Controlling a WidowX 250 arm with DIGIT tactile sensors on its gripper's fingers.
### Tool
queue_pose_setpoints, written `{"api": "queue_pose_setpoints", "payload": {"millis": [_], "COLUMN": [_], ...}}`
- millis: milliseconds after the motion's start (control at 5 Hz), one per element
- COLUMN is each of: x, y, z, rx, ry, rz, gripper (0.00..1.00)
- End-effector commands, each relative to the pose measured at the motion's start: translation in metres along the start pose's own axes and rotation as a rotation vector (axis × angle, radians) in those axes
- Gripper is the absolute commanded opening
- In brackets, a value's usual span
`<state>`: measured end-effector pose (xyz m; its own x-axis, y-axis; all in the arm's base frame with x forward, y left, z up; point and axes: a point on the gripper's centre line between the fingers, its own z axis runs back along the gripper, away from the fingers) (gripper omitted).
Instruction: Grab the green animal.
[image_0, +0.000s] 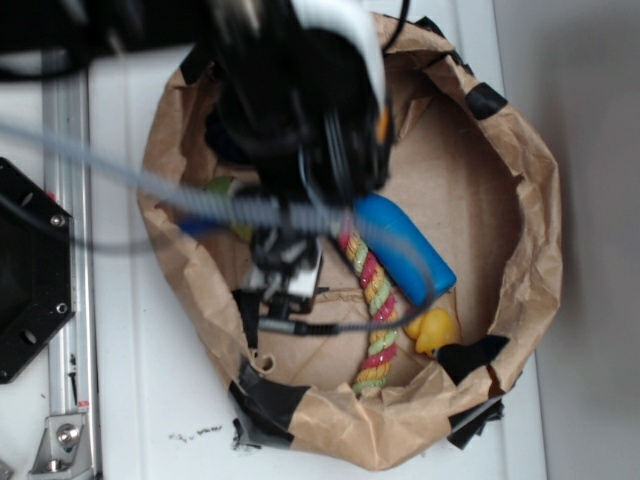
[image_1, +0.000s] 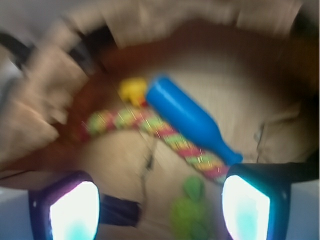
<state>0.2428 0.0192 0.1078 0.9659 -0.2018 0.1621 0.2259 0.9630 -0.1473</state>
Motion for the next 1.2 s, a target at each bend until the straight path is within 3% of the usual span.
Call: {"api": "queue_pose_setpoints", "payload": {"millis": [0, 400, 600, 800, 1000], "x": [-0.022, -0.022, -0.039, -0.044, -0.043], "y": [0.005, 0.005, 0.042, 0.045, 0.039], "z": [-0.028, -0.028, -0.071, -0.094, -0.093], "rx": [0.175, 0.175, 0.316, 0.355, 0.354], "ry": [0.094, 0.094, 0.151, 0.207, 0.204], "rz": [-0.064, -0.064, -0.068, -0.095, -0.089], "gripper": [1.0, 1.0, 1.0, 1.0, 0.0]}}
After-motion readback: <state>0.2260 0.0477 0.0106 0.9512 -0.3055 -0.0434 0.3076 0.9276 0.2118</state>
